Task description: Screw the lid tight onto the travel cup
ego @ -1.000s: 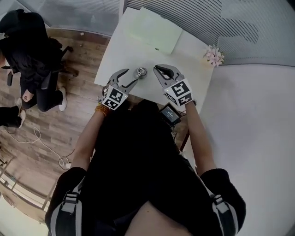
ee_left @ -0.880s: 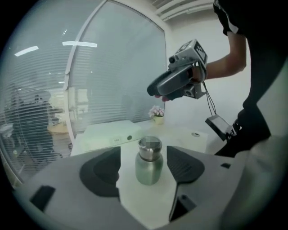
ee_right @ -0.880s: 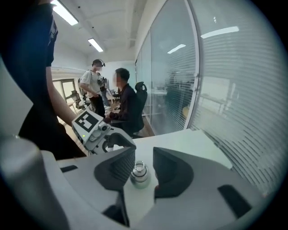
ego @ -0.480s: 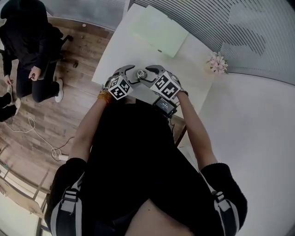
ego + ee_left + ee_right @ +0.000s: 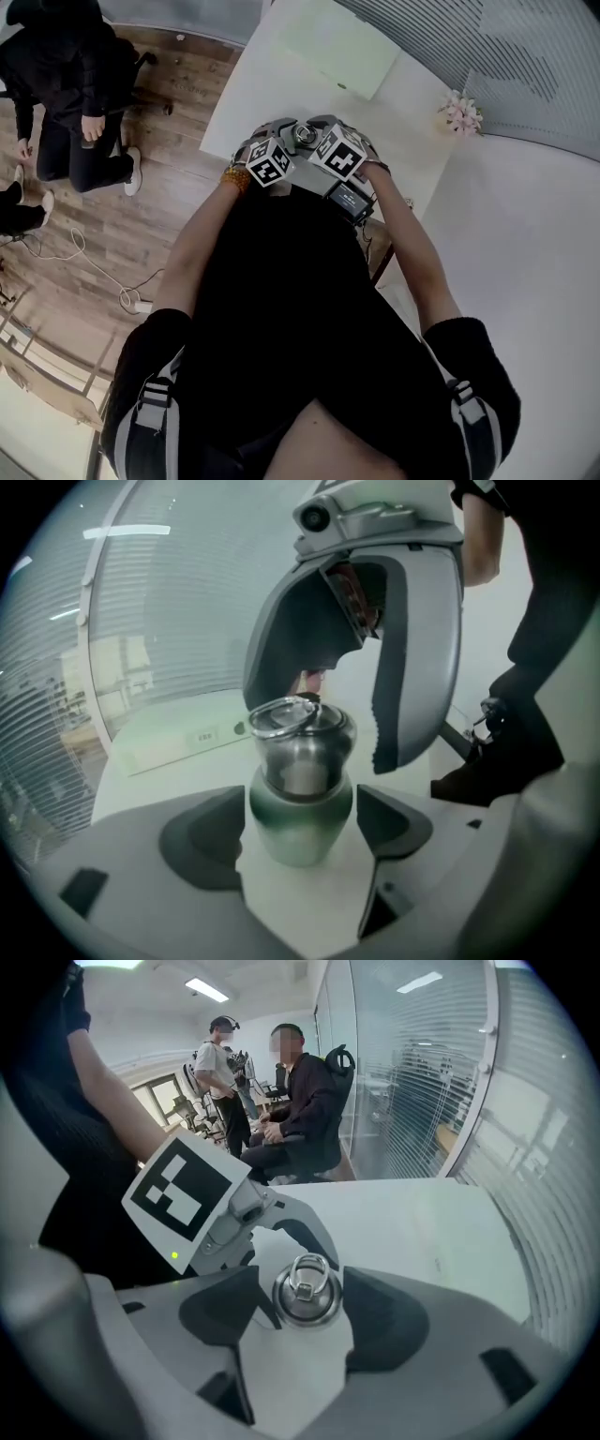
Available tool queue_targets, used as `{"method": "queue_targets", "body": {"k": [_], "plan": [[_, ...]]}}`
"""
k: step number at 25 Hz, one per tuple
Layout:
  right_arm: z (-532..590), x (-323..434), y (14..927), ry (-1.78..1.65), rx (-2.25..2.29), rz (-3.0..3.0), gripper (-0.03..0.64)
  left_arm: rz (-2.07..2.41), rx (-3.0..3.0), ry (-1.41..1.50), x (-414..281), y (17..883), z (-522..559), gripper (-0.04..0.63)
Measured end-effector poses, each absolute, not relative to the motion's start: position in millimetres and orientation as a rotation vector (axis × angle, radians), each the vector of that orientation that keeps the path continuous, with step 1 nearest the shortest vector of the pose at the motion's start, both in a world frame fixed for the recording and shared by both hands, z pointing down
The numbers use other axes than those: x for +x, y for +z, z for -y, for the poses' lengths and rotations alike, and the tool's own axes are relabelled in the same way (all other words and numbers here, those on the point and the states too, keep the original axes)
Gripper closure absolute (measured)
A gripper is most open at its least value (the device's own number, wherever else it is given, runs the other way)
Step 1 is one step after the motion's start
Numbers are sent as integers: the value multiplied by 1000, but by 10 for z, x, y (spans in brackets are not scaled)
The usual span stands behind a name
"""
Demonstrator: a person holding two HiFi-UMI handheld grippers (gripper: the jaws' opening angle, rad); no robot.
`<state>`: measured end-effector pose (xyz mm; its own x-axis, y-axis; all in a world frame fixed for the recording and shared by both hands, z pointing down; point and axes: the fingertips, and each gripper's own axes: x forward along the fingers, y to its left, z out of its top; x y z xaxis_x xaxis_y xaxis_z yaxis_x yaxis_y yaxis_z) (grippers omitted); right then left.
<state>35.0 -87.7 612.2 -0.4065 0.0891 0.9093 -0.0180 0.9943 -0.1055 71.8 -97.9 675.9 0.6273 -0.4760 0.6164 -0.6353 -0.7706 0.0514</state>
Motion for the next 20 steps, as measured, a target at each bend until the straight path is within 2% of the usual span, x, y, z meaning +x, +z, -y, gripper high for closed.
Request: {"method": "queue_targets", "body": {"k": [5, 7, 10, 20], "plan": [[898, 397, 6190, 113, -39, 1935, 333, 877, 2596, 922, 794, 6828, 1007, 224], [893, 406, 6200, 106, -37, 1924, 375, 883, 2589, 913, 800, 6838, 1002, 225], [882, 411, 6189, 80, -62, 1912, 381, 888, 2591, 884, 807, 6826, 1008, 225], [797, 466, 6259, -340, -480, 1748, 383, 839, 2599, 870, 808, 6872, 1033, 225]]}}
